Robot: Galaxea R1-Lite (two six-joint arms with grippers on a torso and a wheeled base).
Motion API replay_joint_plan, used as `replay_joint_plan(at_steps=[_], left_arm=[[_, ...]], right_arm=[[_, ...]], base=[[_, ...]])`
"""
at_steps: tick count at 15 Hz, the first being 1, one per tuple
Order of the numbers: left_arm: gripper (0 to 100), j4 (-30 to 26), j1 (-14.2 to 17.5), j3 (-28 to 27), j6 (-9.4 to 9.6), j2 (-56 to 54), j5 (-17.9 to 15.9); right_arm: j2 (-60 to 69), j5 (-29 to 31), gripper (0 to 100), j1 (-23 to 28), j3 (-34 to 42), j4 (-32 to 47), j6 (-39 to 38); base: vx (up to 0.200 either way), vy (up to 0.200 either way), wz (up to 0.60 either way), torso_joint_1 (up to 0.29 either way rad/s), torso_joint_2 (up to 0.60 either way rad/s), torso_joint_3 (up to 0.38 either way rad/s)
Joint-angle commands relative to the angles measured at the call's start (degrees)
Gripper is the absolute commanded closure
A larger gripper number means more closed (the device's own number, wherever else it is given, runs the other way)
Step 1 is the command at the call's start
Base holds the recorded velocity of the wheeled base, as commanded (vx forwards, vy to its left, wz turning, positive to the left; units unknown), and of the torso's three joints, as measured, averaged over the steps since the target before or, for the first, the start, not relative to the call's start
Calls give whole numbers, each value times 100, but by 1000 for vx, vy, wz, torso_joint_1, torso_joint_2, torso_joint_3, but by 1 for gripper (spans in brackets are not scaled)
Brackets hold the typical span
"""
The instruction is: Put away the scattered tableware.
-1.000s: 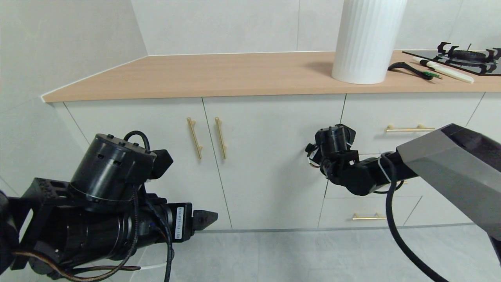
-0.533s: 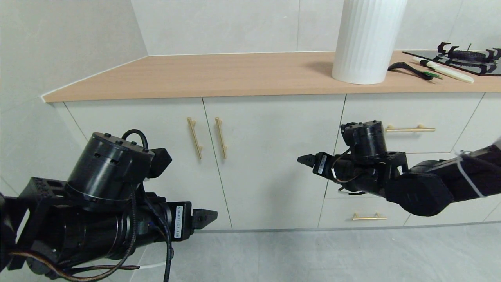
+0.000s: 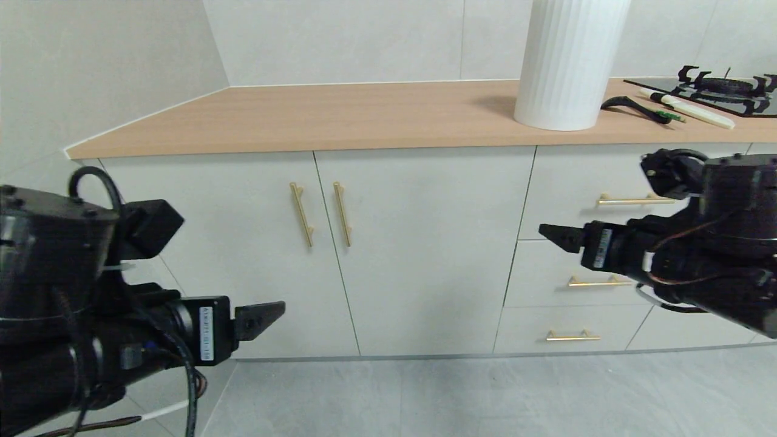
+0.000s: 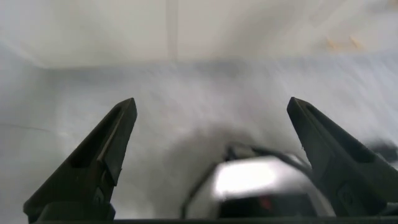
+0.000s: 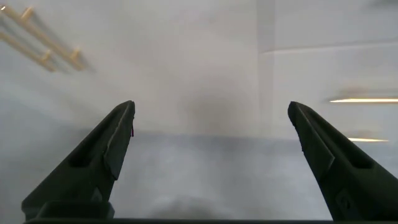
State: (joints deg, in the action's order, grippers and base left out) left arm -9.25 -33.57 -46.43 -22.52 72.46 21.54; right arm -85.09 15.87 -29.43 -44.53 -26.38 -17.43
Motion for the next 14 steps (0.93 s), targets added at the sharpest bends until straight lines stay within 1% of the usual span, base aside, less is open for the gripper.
replay_joint_plan(at_steps=[1, 2, 3, 4, 5, 6, 7, 8, 9, 10, 11, 12, 13, 14], left_arm=[[0, 2, 395, 539, 441, -1577, 535], [0, 2, 694, 811, 881, -2254, 544], [0, -6, 852, 917, 1039, -2526, 535], [0, -15, 1318, 1216, 1329, -3309, 535], [0, -33, 1626, 1339, 1505, -3915, 535], [0, -42, 1863, 1383, 1645, -4425, 535], [0, -42, 2100, 1400, 1839, -4917, 535], [0, -42, 2320, 1418, 2085, -5356, 535], [0, -59, 2452, 1435, 2208, -5743, 535], [0, -121, 2478, 1418, 2216, -5972, 535], [0, -252, 2540, 1400, 2216, -6262, 535], [0, -367, 2716, 1418, 2216, -6534, 527], [0, -419, 2900, 1479, 2225, -6710, 509], [0, -428, 3208, 1594, 2269, -6903, 491]], right_arm=[[2067, 417, 0, 245, 1210, 1, 776], [2682, 425, 0, 368, 1491, 10, 1031], [2937, 425, 0, 447, 1606, 10, 1137], [3737, 425, 0, 789, 1957, 28, 1462], [4273, 417, 0, 1132, 2177, 124, 1585], [4765, 417, 0, 1378, 2274, 353, 1603], [5292, 425, 0, 1519, 2300, 722, 1620], [5864, 425, 0, 1616, 2300, 1205, 1717], [6479, 425, 0, 1747, 2291, 1662, 1928], [6848, 434, 0, 1914, 2282, 1829, 2051], [7314, 417, 0, 2222, 2300, 1935, 2183], [7692, 364, 0, 2468, 2300, 2049, 2288], [7990, 285, 0, 2530, 2300, 2172, 2332], [8114, 188, 0, 2723, 2335, 2207, 2306]], base=[[0, 0, 0, 0, 0, 0], [0, 0, 0, 0, 0, 0], [0, 0, 0, 0, 0, 0], [0, 0, 0, 0, 0, 0], [0, 0, 0, 0, 0, 0], [0, 0, 0, 0, 0, 0], [0, 0, 0, 0, 0, 0], [0, 0, 0, 0, 0, 0], [0, 0, 0, 0, 0, 0], [0, 0, 0, 0, 0, 0], [0, 0, 0, 0, 0, 0], [0, 0, 0, 0, 0, 0], [0, 0, 0, 0, 0, 0], [0, 0, 0, 0, 0, 0]])
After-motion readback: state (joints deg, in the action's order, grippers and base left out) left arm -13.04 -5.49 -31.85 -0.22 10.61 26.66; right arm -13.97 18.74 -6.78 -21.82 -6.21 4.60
